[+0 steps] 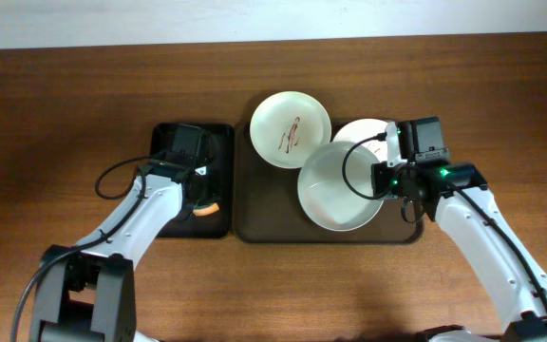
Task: Clean dirty plates on tray and stack at the side
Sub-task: 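Move the left gripper with the sponge back over the black tray, then lift the pale green plate with the right gripper and place it right of the tray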
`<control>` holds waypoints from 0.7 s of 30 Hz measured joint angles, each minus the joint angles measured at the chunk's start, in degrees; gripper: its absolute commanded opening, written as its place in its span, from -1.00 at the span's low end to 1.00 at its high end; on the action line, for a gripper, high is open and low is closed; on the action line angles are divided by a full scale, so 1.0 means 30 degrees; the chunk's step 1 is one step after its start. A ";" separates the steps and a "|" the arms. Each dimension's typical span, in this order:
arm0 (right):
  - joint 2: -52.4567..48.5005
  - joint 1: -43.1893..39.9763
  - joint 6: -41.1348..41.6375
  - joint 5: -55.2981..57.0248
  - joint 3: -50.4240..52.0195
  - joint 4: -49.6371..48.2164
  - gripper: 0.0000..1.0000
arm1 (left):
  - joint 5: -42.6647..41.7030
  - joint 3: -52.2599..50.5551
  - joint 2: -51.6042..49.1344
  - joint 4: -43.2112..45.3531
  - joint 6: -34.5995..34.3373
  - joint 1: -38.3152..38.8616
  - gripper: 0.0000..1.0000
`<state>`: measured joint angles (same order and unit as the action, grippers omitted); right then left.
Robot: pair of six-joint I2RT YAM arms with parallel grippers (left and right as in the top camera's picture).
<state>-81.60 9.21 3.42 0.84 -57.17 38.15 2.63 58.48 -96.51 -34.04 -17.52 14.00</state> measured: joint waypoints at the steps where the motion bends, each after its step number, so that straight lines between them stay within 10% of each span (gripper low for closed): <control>1: 0.0000 0.0765 -0.0313 0.1151 0.0000 -0.0372 -0.92 | 0.0000 0.0000 0.0000 0.0015 0.0000 0.0000 -1.00; 21: 0.0007 1.1016 -0.4517 1.8782 -0.0022 -0.6164 -0.92 | 0.0000 0.0000 0.0000 0.0066 0.0000 0.0000 -1.00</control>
<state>-81.58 42.26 -10.13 57.19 -57.23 19.66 2.63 58.48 -96.51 -33.85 -17.52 14.00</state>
